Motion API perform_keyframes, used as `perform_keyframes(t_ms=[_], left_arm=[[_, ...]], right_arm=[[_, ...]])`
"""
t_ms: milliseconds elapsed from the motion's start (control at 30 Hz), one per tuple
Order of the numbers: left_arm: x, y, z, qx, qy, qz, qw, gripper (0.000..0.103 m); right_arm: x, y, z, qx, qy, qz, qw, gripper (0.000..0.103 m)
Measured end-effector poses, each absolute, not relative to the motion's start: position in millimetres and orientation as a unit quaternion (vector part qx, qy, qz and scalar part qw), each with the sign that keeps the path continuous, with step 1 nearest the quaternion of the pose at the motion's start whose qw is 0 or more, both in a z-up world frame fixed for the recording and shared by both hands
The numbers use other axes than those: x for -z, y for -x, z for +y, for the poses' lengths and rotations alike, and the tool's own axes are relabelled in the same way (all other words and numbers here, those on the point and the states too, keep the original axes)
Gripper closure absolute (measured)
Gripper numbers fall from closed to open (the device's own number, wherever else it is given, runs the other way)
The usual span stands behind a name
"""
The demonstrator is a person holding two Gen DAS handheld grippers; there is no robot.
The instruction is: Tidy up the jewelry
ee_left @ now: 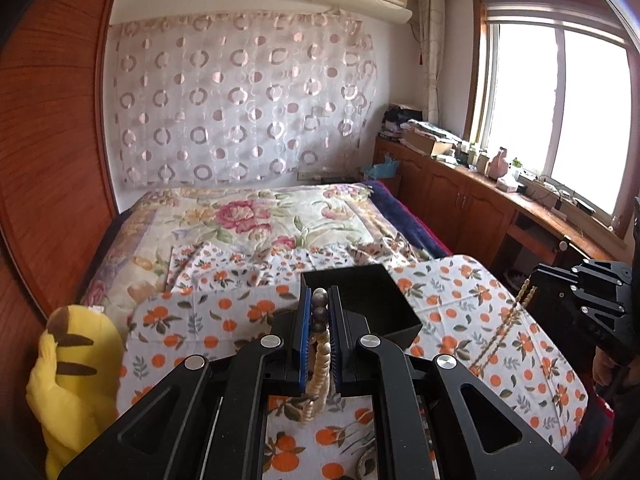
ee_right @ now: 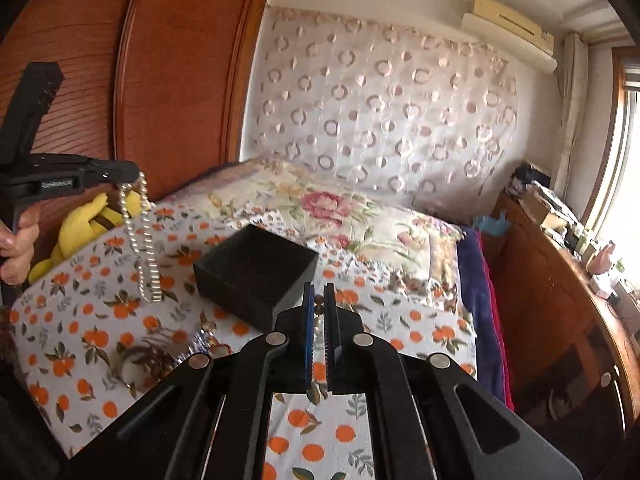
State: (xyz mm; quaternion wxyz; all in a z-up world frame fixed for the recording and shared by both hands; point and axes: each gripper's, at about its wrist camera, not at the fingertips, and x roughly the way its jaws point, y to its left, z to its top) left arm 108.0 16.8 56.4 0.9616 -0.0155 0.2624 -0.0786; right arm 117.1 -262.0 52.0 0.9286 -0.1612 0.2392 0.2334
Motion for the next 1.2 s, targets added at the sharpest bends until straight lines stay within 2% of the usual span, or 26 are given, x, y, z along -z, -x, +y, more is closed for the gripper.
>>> perform_keyframes(t_ms=[600,1200], left_arm=[[-99.1,-125.0,-0.9,0.09,0.006,0.231,0.969,0.096],[-115.9,-180.2,-12.3,0.091,-0.002,0.235,0.968,0.096]], right_arm=[[-110.7,-123.5,-245.2,-0.229,0.171,0.179,0.942,0.098],[-130.0,-164.2,-225.8,-0.23,0.157,0.171,0.945,0.098]])
